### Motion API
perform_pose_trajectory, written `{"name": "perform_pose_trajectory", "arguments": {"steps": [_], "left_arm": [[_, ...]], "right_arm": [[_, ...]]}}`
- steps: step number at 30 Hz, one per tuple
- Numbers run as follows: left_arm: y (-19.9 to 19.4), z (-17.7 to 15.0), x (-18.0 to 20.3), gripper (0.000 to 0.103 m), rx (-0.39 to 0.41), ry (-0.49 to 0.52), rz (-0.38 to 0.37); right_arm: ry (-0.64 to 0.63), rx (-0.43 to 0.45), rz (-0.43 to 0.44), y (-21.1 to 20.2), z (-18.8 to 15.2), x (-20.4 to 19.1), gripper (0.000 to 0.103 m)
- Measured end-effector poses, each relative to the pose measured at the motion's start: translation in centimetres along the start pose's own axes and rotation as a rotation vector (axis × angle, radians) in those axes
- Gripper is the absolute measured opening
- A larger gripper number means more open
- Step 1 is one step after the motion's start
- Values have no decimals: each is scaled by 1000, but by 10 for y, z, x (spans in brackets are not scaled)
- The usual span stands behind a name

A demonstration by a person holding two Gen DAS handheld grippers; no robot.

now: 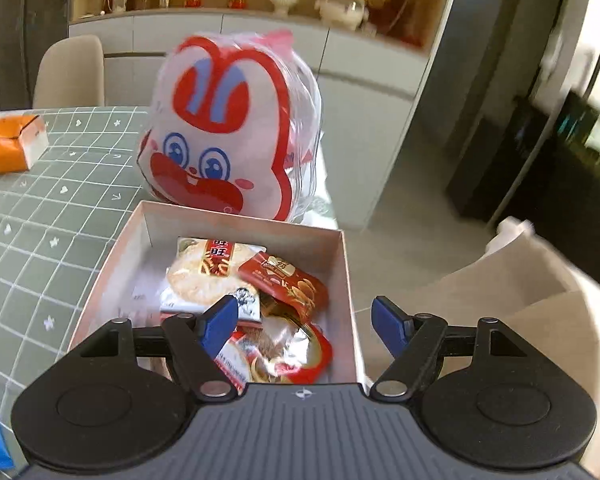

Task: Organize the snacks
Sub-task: 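Carry both snacks over the pink box and open both tools, then reach the clear candy packet with left tool while right approaches the blue seaweed bag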

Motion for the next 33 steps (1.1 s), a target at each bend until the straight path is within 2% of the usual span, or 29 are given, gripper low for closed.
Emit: {"name": "perform_pose_trajectory", "arguments": {"steps": [2, 6, 12, 17, 20, 24, 27, 29, 32, 33], "left_arm": [[-3, 2, -32, 42, 20, -62, 45], [-9, 7, -87, 42, 48, -177, 100], [-8, 3, -132, 42, 58, -245, 139], [-3, -4, -136, 42, 27, -247, 133], [-2, -12, -130, 42, 6, -197, 122], [-4, -20, -122, 42, -6, -116, 122], [-7, -25, -126, 41, -4, -105, 130], [-7, -27, -134, 39, -5, -131, 145], [-5, -26, -139, 39, -16, -155, 145], [-4, -25, -138, 39, -15, -149, 144]], "right_arm": [[1, 2, 32, -9, -5, -12, 74], [52, 0, 157, -24, -20, -33, 74], [145, -55, 312, -35, -49, -71, 74], [85, -134, 452, -32, -72, -139, 74], [-32, -146, 497, -28, -74, -185, 74], [-115, -143, 573, -22, -66, -229, 76], [-156, -185, 605, -10, -67, -249, 77], [-190, -210, 563, 3, -72, -256, 79], [-117, -210, 538, 5, -74, -245, 79], [-71, -221, 549, 4, -75, -238, 71]]}}
Point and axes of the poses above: each gripper's, at about its wrist camera, not at the fingertips, and y roughly the way its jaws point, x to its right, z to its top, the point moved 6 cm from there along y, roughly the way its jaws point, and after that the axes turned 10 degrees about z, right-handed, at the moved point
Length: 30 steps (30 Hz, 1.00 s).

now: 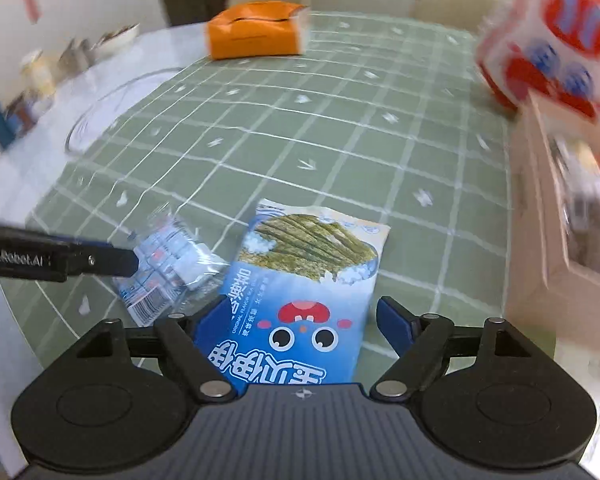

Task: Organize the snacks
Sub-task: 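Reach the clear candy packet with left tool while right approaches the blue seaweed bag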

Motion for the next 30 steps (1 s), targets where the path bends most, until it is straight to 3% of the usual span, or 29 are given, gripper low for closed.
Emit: {"name": "perform_pose_trajectory", "arguments": {"steps": [3, 5, 9, 14, 17, 20, 22, 24, 28, 30], "left_arm": [[3, 3, 11, 39, 7, 30, -8], [4, 4, 23, 39, 11, 59, -21], [7, 1, 56, 39, 3, 163, -61], [6, -10, 98, 39, -11, 295, -145], [0, -15, 111, 39, -16, 324, -185], [-6, -14, 106, 39, -5, 290, -167], [-9, -10, 97, 39, -5, 242, -127], [-10, -5, 83, 39, -9, 186, -91], [-16, -1, 59, 39, 8, 111, -65], [-18, -1, 52, 39, 9, 99, -60]], "right_arm": [[82, 1, 45, -17, -15, 14, 45], [109, 10, 27, -32, -29, 23, 36], [180, 23, -29, -58, -57, 46, 34], [230, 50, -102, -84, -84, 68, 34], [257, 66, -135, -94, -93, 78, 34], [249, 86, -142, -96, -88, 76, 36], [222, 107, -129, -97, -80, 70, 48], [187, 133, -101, -96, -67, 62, 67], [139, 132, -67, -76, -37, 44, 67], [136, 145, -103, -65, -24, 44, 68]]}}
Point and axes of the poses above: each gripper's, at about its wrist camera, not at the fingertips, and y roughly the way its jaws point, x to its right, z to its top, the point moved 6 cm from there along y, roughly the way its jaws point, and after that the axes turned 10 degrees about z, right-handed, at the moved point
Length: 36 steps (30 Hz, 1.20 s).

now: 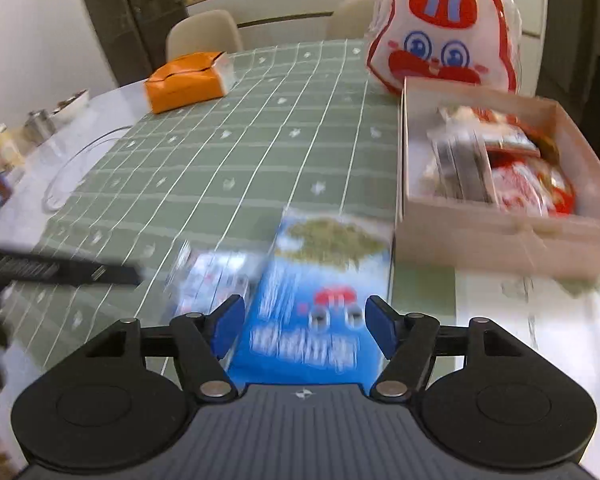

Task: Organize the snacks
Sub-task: 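Reach the clear candy packet with left tool while right approaches the blue seaweed bag, then close left tool on the candy packet while right grasps the blue seaweed bag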

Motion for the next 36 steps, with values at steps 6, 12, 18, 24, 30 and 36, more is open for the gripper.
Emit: {"name": "perform_pose_trajectory", "arguments": {"steps": [6, 12, 18, 24, 30, 36], "left_arm": [[0, -1, 6, 39, -4, 13, -6], [9, 5, 30, 39, -8, 69, -38], [29, 29, 56, 39, 33, 126, -54], [64, 51, 72, 39, 1, 199, -154], [45, 15, 66, 38, -51, 315, -160], [17, -31, 54, 38, -77, 318, -128]], "right_arm": [[4, -64, -87, 34, 12, 13, 73], [17, -123, 12, 11, -23, 16, 65], [120, -72, -73, -26, -51, 51, 64], [149, -66, -138, -47, -69, 72, 63], [194, -46, -74, -55, -71, 77, 65], [96, -45, 1, -36, -48, 47, 66]]}}
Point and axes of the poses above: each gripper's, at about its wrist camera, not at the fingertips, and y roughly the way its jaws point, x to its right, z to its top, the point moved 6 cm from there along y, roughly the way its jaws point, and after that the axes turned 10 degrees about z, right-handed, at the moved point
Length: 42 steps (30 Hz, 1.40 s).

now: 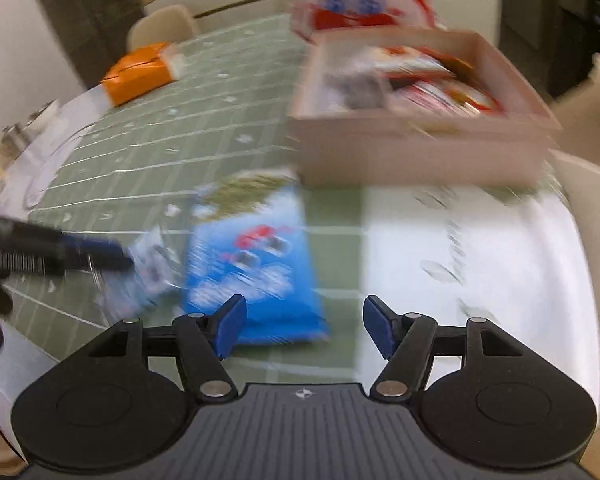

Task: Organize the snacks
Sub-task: 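Close left tool on the candy packet while right grasps the blue seaweed bag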

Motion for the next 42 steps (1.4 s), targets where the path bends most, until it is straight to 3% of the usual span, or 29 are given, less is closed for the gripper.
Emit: {"name": "perform_pose_trajectory", "arguments": {"steps": [6, 9, 13, 21, 24, 26, 30, 31, 34, 37, 39, 42], "left_arm": [[-24, -20, 3, 38, 32, 23, 78], [-31, -21, 8, 38, 43, 32, 78], [-33, -16, 20, 38, 46, 55, 64], [-19, -5, 53, 38, 51, 194, 75], [-6, -9, 64, 39, 18, 256, 88], [-4, -12, 73, 48, 23, 297, 90], [2, -17, 89, 81, 6, 370, 48], [3, -18, 91, 82, 4, 379, 39], [-2, -16, 86, 75, 30, 345, 16], [-5, -11, 64, 72, 82, 280, 90], [5, -9, 49, 72, 52, 238, 129], [19, -8, 40, 73, 12, 216, 130]], "right_arm": [[-155, -23, -16, 39, 36, -36, 71], [-217, -34, -85, 59, 43, -43, 85], [-126, -67, -30, 67, 37, -37, 87], [-74, -20, -100, 26, 0, -11, 86], [-33, 13, -175, 12, -15, 4, 91], [-10, 37, -181, 6, -22, 13, 91], [-28, 65, -231, 2, -32, 17, 92], [-26, 75, -234, 1, -33, 18, 92], [-16, 87, -243, -1, -36, 20, 94], [-9, 97, -248, -1, -37, 22, 98], [-4, 105, -259, 1, -37, 22, 101], [2, 120, -269, 2, -38, 21, 103]]}}
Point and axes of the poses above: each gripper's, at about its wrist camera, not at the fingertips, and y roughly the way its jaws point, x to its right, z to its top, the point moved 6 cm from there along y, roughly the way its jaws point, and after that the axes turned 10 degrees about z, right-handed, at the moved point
